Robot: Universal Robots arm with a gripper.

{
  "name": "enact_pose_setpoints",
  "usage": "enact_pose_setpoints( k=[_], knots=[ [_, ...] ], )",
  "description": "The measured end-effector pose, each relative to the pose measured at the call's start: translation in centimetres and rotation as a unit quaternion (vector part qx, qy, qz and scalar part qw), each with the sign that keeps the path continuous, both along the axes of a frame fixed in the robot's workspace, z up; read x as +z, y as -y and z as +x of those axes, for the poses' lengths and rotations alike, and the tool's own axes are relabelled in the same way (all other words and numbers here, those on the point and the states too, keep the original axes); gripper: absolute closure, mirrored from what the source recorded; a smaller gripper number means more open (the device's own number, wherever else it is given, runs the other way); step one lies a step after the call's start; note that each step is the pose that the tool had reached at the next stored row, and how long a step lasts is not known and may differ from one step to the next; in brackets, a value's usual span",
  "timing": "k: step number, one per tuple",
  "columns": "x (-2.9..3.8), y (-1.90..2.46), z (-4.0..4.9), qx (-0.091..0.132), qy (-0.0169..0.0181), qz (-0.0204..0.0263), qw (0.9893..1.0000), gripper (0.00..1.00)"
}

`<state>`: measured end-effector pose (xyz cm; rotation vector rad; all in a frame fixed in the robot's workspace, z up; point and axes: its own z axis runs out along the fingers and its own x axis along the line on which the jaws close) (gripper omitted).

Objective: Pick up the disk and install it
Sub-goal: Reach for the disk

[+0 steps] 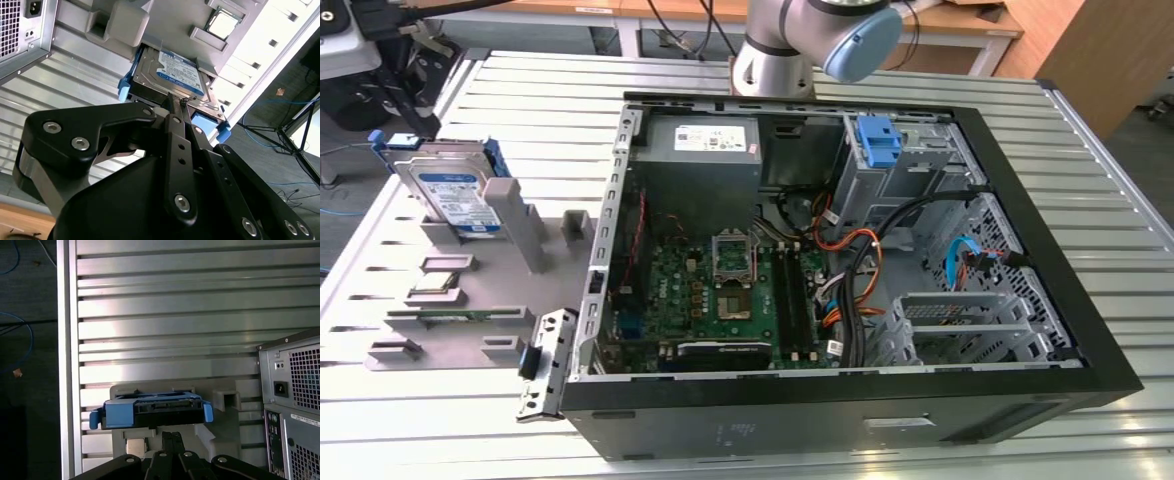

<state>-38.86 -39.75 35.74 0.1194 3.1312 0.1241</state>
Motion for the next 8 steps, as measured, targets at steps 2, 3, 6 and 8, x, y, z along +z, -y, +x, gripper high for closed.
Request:
enact_pose_setpoints(
  k=[2, 3, 6, 8],
  knots=[
    [-0.01, 0.00, -0.01, 0.000, 0.0001, 0.0001, 1.0000, 0.89],
    [-0.03, -0.01, -0.02, 0.000, -0.0017, 0.0001, 1.0000, 0.89],
    [-0.04, -0.01, -0.02, 0.000, -0.0051, 0.0001, 1.0000, 0.89],
    [-0.03, 0.00, -0.02, 0.000, -0.0053, 0.0000, 1.0000, 0.89]
  ],
)
